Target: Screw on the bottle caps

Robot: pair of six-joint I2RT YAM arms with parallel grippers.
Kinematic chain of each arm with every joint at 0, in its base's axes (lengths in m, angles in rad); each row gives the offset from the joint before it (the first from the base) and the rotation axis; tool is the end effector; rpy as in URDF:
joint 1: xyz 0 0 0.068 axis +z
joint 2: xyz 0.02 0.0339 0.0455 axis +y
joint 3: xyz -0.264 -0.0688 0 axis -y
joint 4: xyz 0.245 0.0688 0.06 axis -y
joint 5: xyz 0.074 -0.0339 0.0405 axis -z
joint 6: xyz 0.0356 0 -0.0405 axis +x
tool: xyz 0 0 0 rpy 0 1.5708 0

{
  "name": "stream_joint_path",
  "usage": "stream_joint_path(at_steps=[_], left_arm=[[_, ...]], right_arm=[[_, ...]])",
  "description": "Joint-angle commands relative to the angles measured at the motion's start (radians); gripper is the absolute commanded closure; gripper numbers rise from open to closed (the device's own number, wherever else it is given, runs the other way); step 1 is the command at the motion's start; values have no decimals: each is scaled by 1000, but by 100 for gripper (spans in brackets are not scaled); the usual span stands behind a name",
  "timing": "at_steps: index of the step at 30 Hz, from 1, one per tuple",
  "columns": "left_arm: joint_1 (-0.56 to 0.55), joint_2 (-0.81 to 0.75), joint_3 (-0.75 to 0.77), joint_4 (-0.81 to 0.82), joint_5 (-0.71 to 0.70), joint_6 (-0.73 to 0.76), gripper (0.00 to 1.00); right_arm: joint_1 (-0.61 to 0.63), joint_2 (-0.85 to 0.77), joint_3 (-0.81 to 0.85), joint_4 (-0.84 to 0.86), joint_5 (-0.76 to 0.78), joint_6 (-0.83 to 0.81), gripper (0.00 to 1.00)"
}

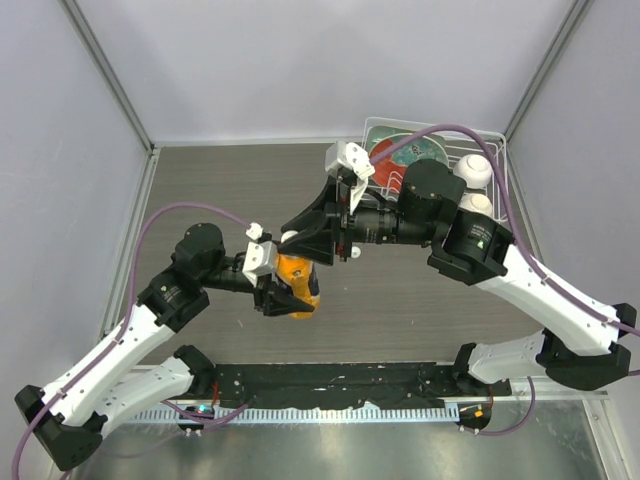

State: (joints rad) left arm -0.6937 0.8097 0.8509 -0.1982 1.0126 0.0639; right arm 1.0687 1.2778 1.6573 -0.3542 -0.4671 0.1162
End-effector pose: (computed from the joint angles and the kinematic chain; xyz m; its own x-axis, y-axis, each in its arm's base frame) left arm 0.1129 -0.1332 0.3602 -0.0572 0.0916 -0.9942 0.9885 -0.1345 -0.0693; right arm 0.1086 0.2311 0.5154 -0.1038 0.0261 -0.9943 -0.9940 0.0323 0.1046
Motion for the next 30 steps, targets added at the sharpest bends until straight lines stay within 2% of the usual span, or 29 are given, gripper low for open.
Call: stream_joint_path(at_steps=[1, 2, 3, 4, 13, 15, 18, 21, 22, 24, 27, 30], left_arm=[[10, -15, 39, 164, -294, 42, 100], [10, -11, 37, 169, -392, 54, 100], [10, -9, 33, 184, -478, 85, 100], [8, -10, 24, 193, -565, 91, 100], [8, -9, 0, 195, -888, 110, 100], [8, -4, -9, 194, -971, 94, 100], [8, -15, -24, 192, -950, 67, 100], [8, -49, -42, 184, -837, 18, 100], [8, -58, -46, 172, -803, 13, 100], [8, -73, -53, 157, -728, -10, 100], [8, -75, -62, 148, -660, -9, 100], [8, -52, -58, 163, -644, -32, 100]], right_arm=[[4, 29, -37, -124, 327, 45, 99], [4, 35, -34, -155, 373, 51, 99], [5, 51, -24, -176, 509, 60, 99], [22, 66, -18, -189, 559, 63, 99], [154, 236, 189, -238, 1075, 102, 99], [183, 294, 237, -227, 1134, 109, 99], [198, 330, 246, -163, 1110, 91, 99], [198, 293, 217, -64, 1013, 53, 71], [198, 276, 207, -37, 995, 40, 55], [198, 226, 190, 13, 969, 16, 40], [198, 193, 187, 17, 970, 11, 30], [198, 164, 147, 21, 964, 14, 29]])
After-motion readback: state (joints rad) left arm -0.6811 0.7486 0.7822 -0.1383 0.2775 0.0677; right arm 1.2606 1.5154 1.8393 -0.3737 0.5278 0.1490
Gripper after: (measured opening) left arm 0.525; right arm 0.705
